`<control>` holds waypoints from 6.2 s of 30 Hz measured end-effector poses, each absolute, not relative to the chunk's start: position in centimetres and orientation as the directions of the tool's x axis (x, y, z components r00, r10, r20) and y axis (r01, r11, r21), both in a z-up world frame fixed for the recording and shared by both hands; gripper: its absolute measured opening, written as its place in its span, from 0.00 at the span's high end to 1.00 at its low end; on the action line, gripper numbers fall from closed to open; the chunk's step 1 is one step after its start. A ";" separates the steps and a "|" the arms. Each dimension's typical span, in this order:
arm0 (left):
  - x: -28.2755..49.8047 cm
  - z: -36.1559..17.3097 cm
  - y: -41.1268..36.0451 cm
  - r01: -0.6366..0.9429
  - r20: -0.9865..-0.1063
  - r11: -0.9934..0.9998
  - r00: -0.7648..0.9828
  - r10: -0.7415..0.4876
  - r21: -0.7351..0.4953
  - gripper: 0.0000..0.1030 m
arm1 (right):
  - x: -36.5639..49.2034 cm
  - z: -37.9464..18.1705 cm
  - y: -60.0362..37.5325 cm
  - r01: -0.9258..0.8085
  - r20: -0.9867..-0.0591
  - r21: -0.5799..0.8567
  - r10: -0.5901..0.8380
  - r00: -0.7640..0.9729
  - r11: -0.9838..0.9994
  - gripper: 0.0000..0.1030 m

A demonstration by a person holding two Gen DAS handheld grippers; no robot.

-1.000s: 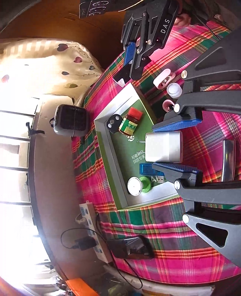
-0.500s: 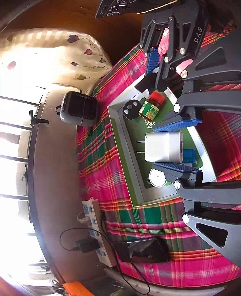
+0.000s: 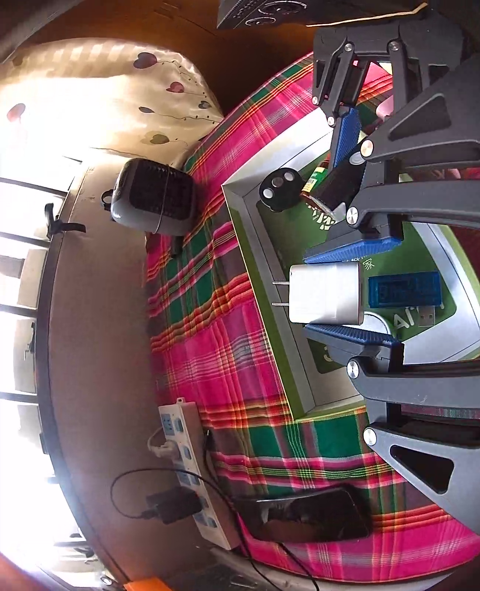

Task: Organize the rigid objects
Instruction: 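Carry charger with left tool while right tool carries remote over green box, then lower and release charger into box while right tool releases remote there, then withdraw both tools from the box toward the remaining objects, then close left tool on silver lighter while right tool approaches pink-and-white lighter, then close right tool on pink-and-white lighter while left tool lifts silver lighter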

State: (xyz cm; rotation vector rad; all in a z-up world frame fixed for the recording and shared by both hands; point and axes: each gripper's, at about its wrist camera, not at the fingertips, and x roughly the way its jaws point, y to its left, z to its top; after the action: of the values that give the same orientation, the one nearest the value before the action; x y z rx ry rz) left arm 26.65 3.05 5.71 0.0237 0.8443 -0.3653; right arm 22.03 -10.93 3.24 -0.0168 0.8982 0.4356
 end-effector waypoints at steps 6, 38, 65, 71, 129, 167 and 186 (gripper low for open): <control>27.8 4.9 2.6 0.332 -0.744 0.935 0.592 -0.311 -0.126 0.69 | 22.8 2.4 -10.2 -0.383 -0.772 0.169 0.364 0.521 0.908 0.73; 28.1 3.7 2.3 0.334 -0.762 0.935 0.571 -0.304 -0.123 0.69 | 23.8 0.5 -9.5 -0.384 -0.789 0.184 0.368 0.491 0.905 0.72; 18.0 6.7 5.4 0.224 -0.733 0.969 0.641 -0.228 -0.105 0.62 | 18.8 4.1 -13.1 -0.343 -0.716 0.194 0.372 0.591 0.919 0.53; 14.3 6.1 5.3 0.196 -0.737 0.980 0.656 -0.164 -0.044 0.60 | 16.6 4.5 -15.2 -0.319 -0.706 0.183 0.351 0.616 0.930 0.53; 9.0 1.6 3.1 0.126 -0.808 0.979 0.587 0.059 0.162 0.59 | 12.4 0.0 -19.4 -0.229 -0.791 0.104 0.220 0.572 0.968 0.52; 8.7 0.8 9.2 0.020 -0.798 1.000 0.602 -0.005 0.009 0.56 | 12.4 -0.3 -18.2 -0.230 -0.790 0.012 0.151 0.595 0.973 0.47; 8.8 0.9 10.0 0.014 -0.778 1.000 0.627 -0.030 -0.027 0.79 | 12.3 -0.1 -18.9 -0.200 -0.775 0.029 0.149 0.614 0.979 0.80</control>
State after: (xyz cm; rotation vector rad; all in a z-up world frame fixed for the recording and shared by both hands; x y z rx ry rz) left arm 8.79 9.96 0.86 -0.0192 0.8927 -0.0247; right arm 12.26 -18.87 -0.10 -0.0621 0.8869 0.2015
